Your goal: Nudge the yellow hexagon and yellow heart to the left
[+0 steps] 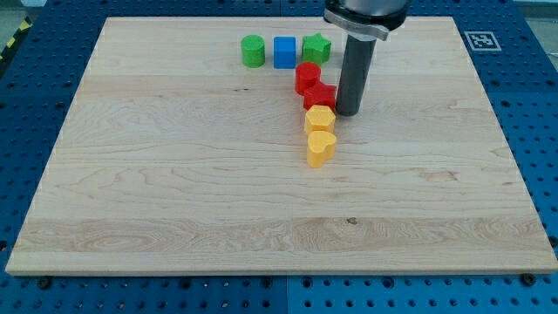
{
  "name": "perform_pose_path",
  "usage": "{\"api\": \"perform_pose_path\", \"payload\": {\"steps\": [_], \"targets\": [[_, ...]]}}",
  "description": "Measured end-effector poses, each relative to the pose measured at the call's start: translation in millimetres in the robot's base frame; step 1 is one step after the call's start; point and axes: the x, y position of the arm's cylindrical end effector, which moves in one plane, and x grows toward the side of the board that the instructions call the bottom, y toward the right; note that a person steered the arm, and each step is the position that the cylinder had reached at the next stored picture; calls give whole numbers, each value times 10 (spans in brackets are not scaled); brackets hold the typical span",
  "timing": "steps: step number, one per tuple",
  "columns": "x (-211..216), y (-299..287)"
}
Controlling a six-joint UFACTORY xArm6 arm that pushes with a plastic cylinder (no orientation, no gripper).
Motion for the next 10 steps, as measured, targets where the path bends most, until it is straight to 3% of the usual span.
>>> {"api": "perform_pose_path", "payload": {"steps": [2, 3, 6, 10], "targets": [[-7, -115], [2, 166], [322, 264], [357, -73]]}}
